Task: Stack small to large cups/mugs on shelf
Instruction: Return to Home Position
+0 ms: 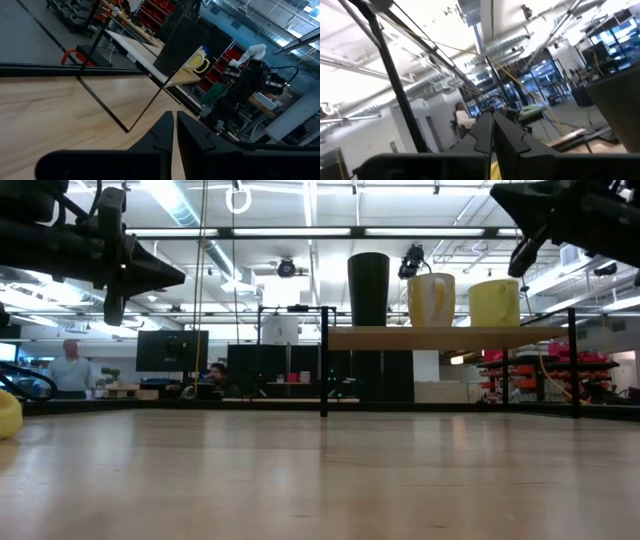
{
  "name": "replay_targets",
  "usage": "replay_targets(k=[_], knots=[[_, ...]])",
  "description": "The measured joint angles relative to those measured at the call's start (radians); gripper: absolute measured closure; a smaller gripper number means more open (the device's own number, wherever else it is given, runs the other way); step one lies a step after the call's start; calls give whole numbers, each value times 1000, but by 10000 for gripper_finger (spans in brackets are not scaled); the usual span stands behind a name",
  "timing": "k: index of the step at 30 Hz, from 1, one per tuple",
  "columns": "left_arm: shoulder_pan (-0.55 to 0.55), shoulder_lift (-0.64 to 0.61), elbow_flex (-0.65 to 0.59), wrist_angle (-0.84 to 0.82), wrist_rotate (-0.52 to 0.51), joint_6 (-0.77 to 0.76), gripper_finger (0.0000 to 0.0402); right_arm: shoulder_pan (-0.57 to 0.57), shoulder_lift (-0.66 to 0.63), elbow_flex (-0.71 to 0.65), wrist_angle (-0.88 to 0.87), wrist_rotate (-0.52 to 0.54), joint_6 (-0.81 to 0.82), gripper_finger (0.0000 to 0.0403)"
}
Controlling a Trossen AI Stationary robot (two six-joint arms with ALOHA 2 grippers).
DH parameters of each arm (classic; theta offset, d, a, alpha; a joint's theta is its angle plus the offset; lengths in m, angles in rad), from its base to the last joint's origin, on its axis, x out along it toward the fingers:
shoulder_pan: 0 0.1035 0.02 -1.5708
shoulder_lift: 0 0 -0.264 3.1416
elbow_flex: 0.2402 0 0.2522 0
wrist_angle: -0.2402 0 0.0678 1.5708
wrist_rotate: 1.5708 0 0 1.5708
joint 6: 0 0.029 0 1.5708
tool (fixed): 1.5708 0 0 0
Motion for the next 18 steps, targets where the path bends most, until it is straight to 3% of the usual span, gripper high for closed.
replay_targets(k=[5,11,18], knots=[[0,0,0,0,0,-18,378,4,-1,31,-4,-19,-49,380],[0,0,0,-4,0,-21,387,4,0,72,-134,-22,-70,380],[0,1,0,-4,0,-18,379,4,-2,73,35,-22,-69,380]])
